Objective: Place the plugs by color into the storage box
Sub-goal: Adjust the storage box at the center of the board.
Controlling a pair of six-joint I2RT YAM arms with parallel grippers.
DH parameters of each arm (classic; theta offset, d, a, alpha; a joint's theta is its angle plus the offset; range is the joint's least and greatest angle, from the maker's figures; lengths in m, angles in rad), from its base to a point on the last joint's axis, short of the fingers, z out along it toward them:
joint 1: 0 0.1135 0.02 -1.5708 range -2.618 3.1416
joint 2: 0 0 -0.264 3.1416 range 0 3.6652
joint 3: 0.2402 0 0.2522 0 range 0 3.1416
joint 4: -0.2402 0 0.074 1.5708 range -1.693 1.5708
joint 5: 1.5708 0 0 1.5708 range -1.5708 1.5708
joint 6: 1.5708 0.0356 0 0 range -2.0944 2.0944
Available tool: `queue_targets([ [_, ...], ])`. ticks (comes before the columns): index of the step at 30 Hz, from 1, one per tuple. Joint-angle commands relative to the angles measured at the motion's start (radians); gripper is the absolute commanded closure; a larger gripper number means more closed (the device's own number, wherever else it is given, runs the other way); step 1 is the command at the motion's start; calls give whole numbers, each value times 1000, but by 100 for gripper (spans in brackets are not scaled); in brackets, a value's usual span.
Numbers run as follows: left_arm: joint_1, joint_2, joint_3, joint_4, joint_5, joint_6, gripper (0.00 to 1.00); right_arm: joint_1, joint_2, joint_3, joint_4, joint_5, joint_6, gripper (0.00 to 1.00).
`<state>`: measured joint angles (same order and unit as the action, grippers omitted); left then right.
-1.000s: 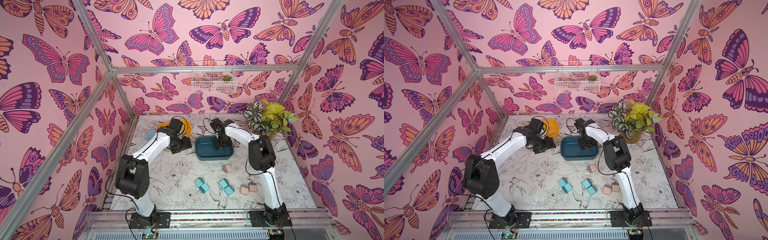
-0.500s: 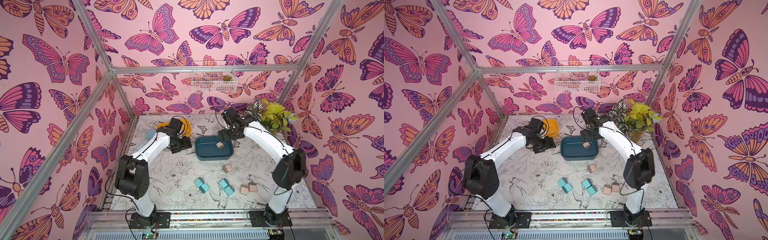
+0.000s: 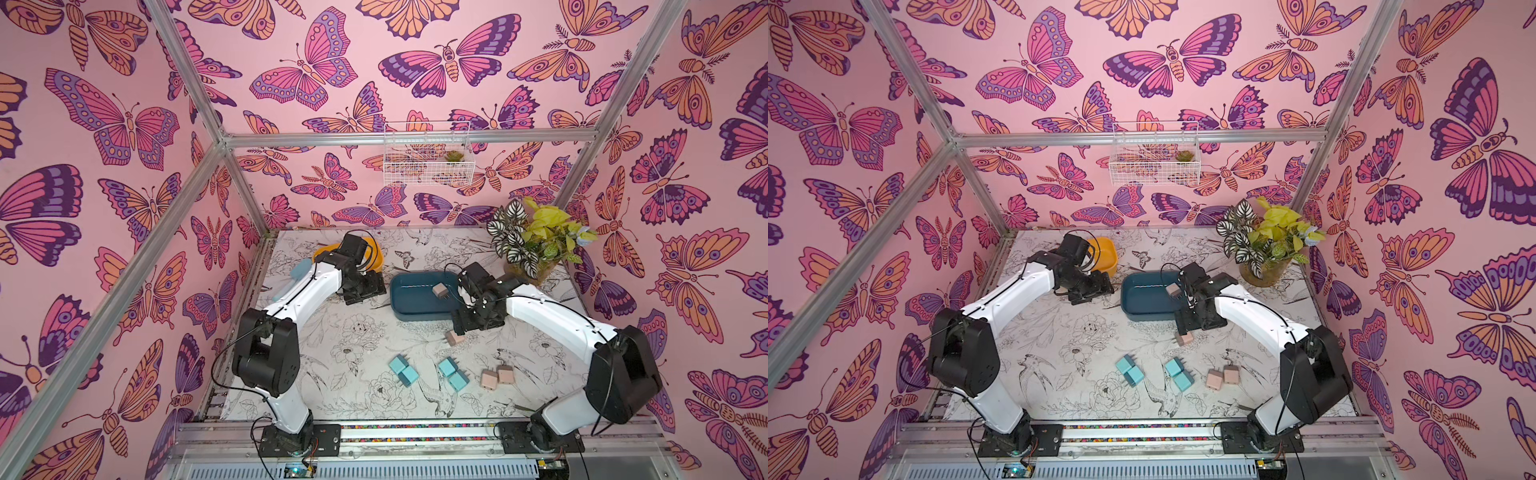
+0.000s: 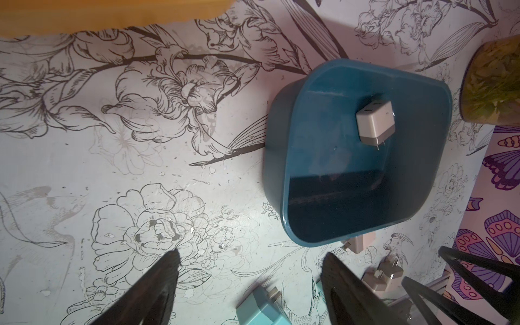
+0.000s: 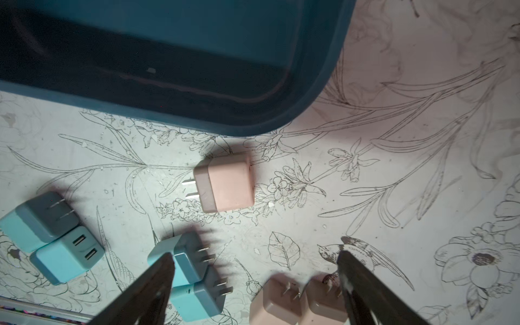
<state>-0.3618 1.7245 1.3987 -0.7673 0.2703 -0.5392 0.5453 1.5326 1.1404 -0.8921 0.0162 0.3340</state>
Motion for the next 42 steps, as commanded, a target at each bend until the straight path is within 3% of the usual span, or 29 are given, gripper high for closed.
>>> queue_targets([
  [1, -9, 25, 21, -24, 13, 9, 18, 20, 21, -18, 80, -37, 25, 9],
  [10, -65, 213, 132, 17, 66, -50, 19, 38, 104, -56, 149, -62, 49, 11],
  [19, -92, 324, 190, 24, 64, -87, 31, 40, 118, -64, 158, -66, 53, 13],
  [23, -112, 308, 164, 19, 64, -87, 44, 41, 145, -50, 161, -74, 43, 14],
  [26, -112, 283, 128, 12, 59, -95, 65, 41, 170, -44, 173, -85, 40, 16],
  [27, -112, 278, 121, 9, 59, -100, 67, 40, 177, -44, 177, -90, 40, 16],
  [35, -127, 225, 82, -7, 94, -122, 68, 41, 193, -48, 203, -57, 33, 21],
  [42, -152, 181, 36, -19, 128, -136, 77, 39, 202, -65, 232, -58, 40, 28],
])
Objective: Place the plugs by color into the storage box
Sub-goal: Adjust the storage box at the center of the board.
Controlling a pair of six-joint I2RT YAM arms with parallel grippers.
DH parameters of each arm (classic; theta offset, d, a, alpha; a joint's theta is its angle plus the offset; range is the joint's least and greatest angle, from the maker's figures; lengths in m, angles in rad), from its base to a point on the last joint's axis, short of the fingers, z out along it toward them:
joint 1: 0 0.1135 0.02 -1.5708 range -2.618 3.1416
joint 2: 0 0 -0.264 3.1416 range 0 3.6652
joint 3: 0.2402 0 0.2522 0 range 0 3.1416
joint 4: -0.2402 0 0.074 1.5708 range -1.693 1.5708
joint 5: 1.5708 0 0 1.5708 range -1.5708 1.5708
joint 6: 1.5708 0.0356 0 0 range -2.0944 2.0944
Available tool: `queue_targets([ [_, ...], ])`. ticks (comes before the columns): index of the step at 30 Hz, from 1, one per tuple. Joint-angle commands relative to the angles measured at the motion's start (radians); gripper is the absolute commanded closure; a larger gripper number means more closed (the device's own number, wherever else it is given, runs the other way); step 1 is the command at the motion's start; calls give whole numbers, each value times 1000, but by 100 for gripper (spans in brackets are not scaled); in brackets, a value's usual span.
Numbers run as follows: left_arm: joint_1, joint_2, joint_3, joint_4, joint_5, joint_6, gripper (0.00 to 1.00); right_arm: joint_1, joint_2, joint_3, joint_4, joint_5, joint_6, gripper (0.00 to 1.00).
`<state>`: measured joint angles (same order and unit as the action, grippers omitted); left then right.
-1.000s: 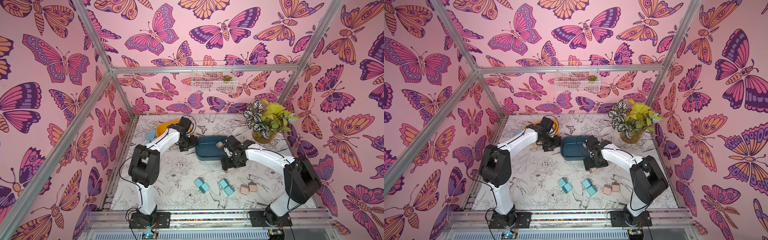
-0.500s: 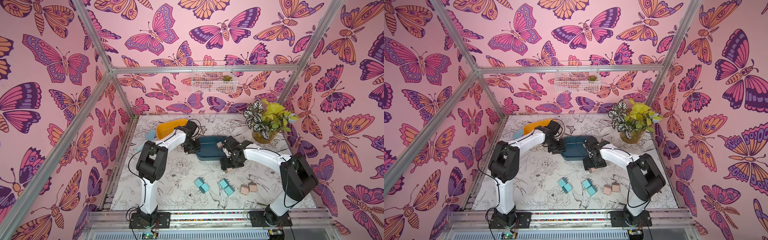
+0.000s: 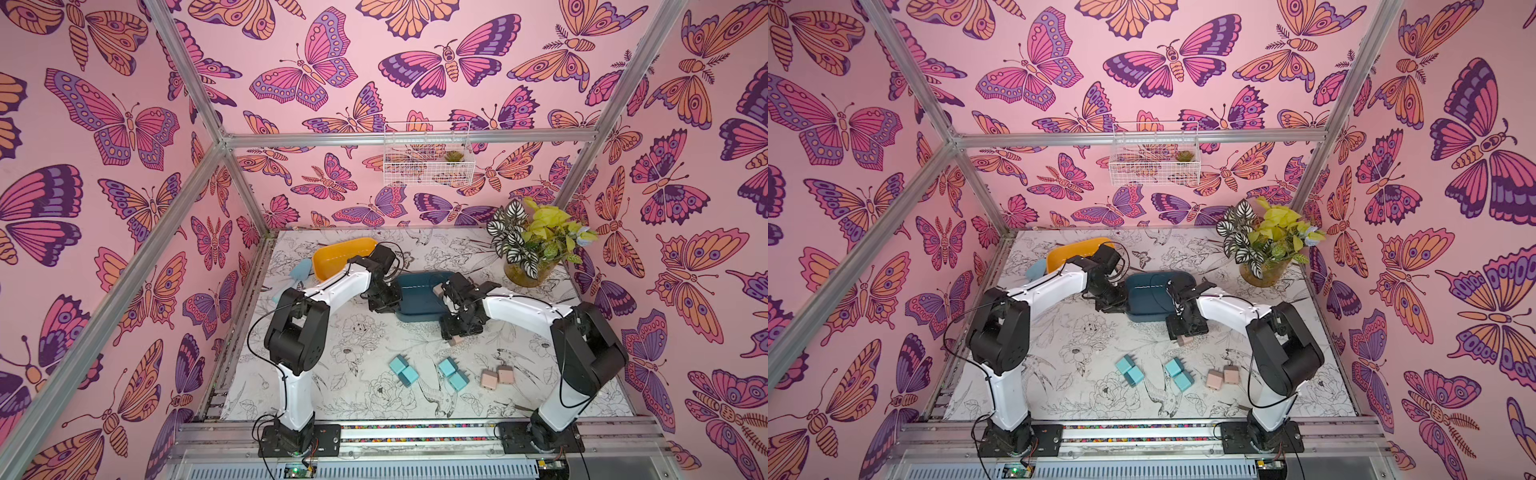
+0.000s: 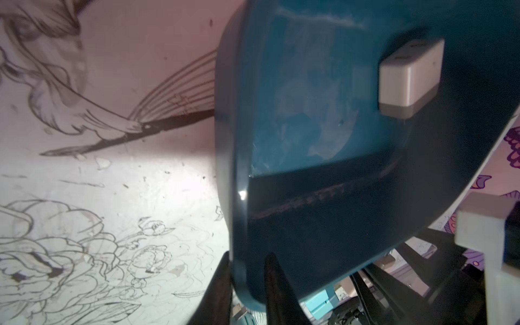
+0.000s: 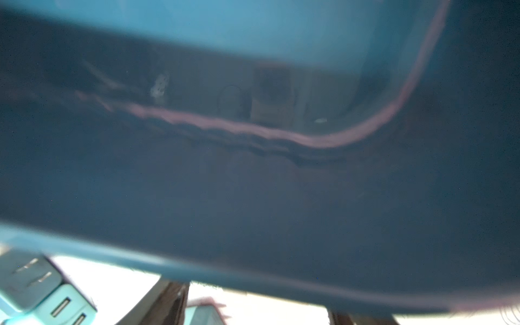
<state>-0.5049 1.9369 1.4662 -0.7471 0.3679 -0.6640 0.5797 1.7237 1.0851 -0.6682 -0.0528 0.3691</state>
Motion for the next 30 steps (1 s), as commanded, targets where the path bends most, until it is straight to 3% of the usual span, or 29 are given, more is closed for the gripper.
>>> queue_targets([
  [1, -9, -40, -41, -41, 31, -13, 77, 7, 14, -11, 10, 14, 4, 29],
  [4, -9, -51, -47, -49, 23, -3, 73, 8, 17, -22, 20, 19, 8, 31],
  [10, -7, -21, 10, -75, 7, 43, 53, 15, 8, -52, 22, 28, 19, 35],
  [13, -4, -5, 43, -84, -12, 67, 51, 18, -10, -74, 24, 37, 24, 37],
  [23, 3, 58, 121, -108, -28, 113, 57, 19, -51, -91, 15, 54, 37, 43],
  [26, 3, 58, 107, -108, -22, 118, 63, 18, -56, -85, 15, 59, 35, 43],
  [30, 3, 52, 84, -109, 0, 124, 76, 19, -48, -74, 10, 69, 26, 34],
])
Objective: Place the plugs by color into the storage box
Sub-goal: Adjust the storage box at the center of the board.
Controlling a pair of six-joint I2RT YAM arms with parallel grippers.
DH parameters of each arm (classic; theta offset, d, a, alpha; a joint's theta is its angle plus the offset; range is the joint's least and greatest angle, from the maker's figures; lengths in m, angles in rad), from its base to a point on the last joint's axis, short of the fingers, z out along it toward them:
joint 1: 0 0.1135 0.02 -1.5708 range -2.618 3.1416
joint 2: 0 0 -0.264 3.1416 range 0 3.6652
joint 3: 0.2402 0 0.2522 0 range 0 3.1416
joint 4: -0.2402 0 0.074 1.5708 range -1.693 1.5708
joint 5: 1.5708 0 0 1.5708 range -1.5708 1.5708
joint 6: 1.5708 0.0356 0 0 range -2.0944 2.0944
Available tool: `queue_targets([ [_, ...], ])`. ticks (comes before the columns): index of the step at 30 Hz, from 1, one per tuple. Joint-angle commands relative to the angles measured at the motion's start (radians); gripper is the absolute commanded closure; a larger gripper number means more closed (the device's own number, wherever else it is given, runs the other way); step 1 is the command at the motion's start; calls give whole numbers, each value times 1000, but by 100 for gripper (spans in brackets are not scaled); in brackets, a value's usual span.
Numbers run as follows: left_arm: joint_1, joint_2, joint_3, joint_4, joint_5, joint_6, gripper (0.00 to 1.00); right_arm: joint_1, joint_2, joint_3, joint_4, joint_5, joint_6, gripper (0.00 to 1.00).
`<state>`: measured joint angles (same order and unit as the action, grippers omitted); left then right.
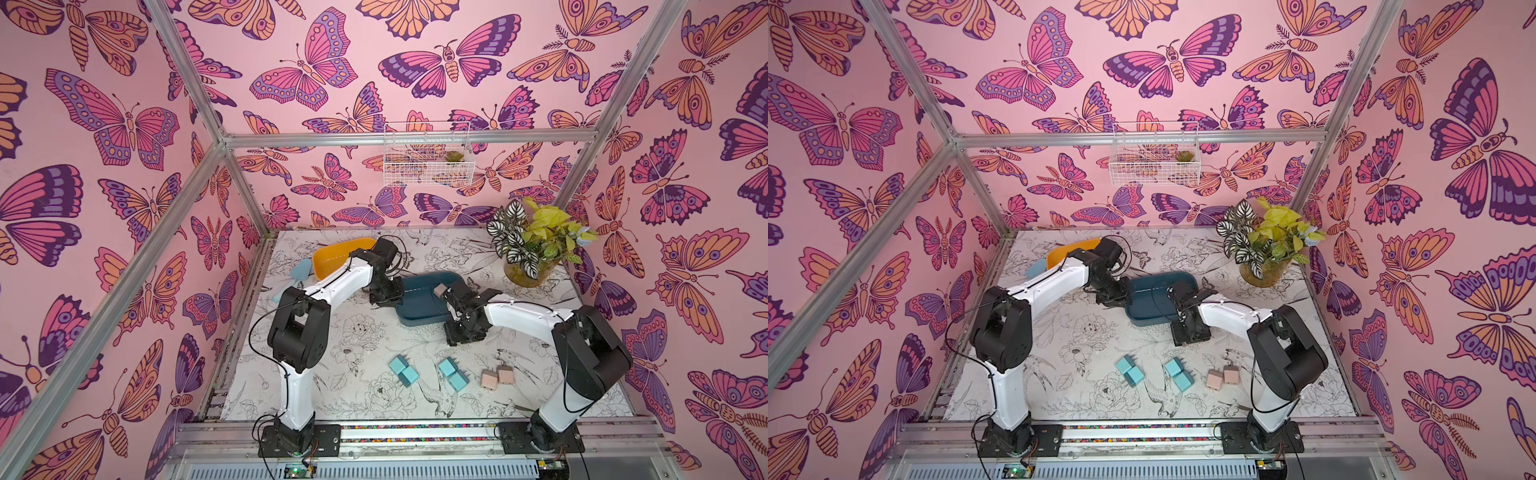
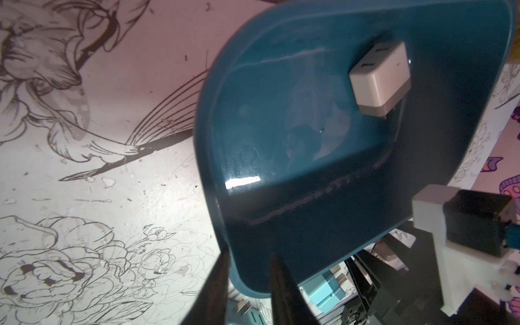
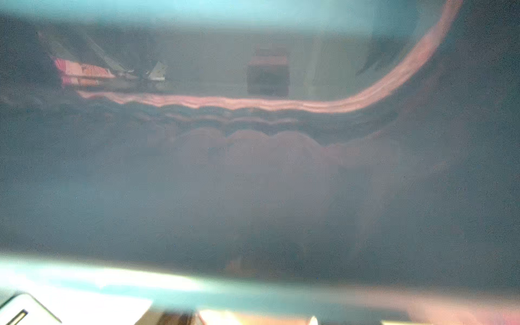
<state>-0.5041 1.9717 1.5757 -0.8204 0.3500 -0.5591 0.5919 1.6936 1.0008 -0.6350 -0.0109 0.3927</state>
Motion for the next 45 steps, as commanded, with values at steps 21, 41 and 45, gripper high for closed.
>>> queue_targets([
  [21, 2, -66, -85, -67, 48, 53, 40, 6, -24, 9, 4, 37, -26, 42],
  [41, 31, -56, -43, -68, 28, 69, 26, -12, -114, -109, 23, 68, 26, 46],
  [45, 47, -55, -40, -69, 30, 65, 26, -46, -152, -128, 33, 59, 47, 46],
])
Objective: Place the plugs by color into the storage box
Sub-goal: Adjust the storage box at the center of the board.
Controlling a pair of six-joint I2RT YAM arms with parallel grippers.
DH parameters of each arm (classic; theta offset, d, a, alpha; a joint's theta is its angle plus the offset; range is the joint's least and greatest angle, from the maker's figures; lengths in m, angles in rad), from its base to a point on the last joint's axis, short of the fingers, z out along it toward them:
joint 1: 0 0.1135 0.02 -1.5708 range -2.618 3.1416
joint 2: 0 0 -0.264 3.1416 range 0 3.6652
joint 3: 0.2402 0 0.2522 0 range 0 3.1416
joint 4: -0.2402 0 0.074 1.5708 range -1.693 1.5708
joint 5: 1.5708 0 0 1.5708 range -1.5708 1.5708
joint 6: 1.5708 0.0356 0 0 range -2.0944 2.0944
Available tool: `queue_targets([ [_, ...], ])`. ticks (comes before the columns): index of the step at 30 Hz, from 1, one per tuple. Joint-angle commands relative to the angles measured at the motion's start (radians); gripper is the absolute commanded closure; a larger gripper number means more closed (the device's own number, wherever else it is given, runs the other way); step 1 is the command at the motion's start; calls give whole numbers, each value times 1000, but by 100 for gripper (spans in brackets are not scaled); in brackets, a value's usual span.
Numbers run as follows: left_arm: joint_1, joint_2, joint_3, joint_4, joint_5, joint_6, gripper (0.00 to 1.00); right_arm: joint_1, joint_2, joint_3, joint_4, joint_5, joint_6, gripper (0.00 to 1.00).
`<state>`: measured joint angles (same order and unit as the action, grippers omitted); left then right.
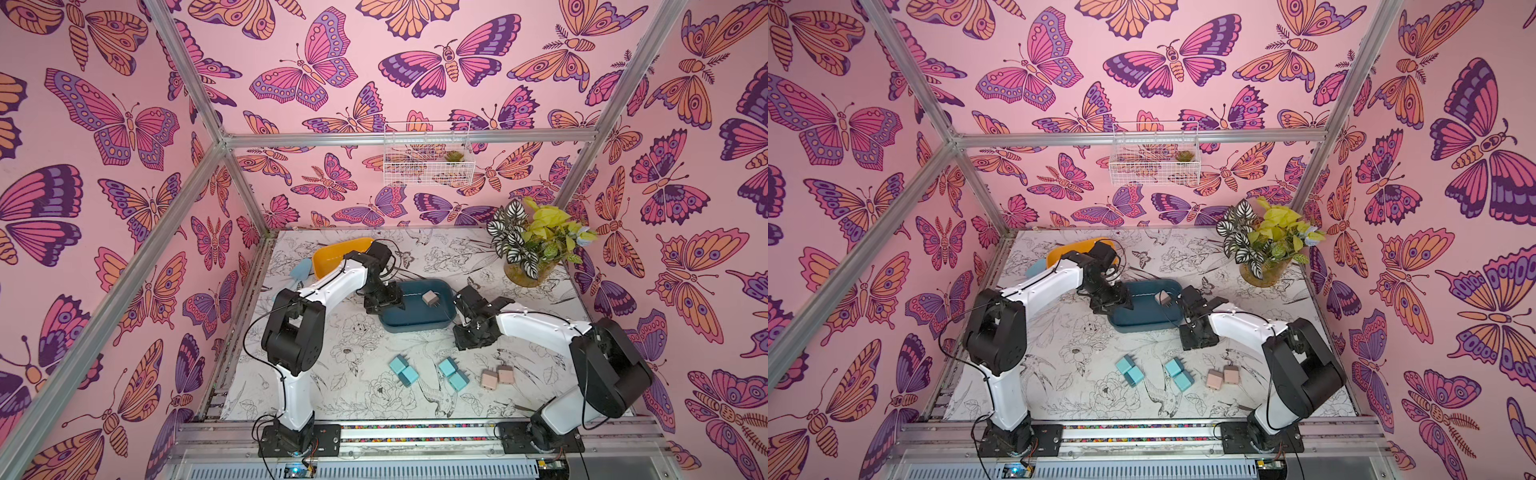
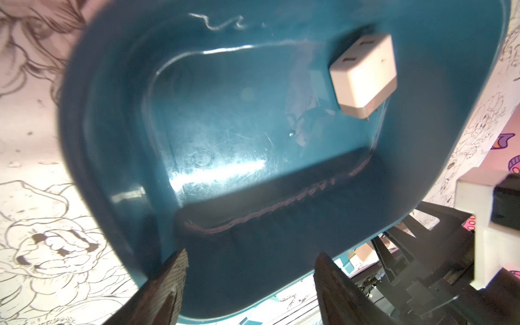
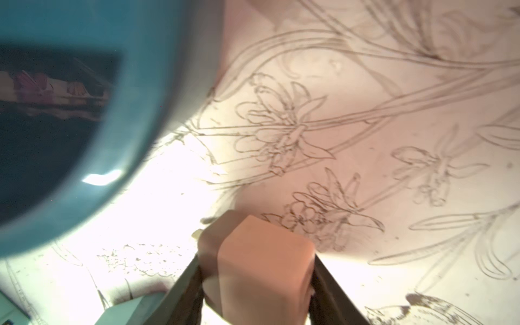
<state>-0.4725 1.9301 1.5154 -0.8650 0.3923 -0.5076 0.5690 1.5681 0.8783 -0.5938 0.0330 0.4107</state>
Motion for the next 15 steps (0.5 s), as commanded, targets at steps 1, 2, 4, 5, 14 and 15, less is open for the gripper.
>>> queue_targets([
  [1, 18, -14, 23, -24, -12, 14, 26, -32, -27, -8, -5, 10, 31, 46],
  [2, 20, -13, 25, -24, -9, 13, 26, -42, -28, -11, -2, 7, 34, 46],
  [4, 20, -15, 28, -24, -9, 13, 26, -59, -23, -17, -2, 3, 32, 46],
  [5, 20, -16, 28, -24, -7, 13, 26, -70, -19, -20, 2, -3, 30, 46],
  [14, 44, -53, 10, -45, -46, 20, 23, -140, 38, 7, 15, -32, 7, 42],
  [15, 45, -57, 7, -44, -46, 20, 23, -139, 44, 16, 10, -39, 1, 39],
])
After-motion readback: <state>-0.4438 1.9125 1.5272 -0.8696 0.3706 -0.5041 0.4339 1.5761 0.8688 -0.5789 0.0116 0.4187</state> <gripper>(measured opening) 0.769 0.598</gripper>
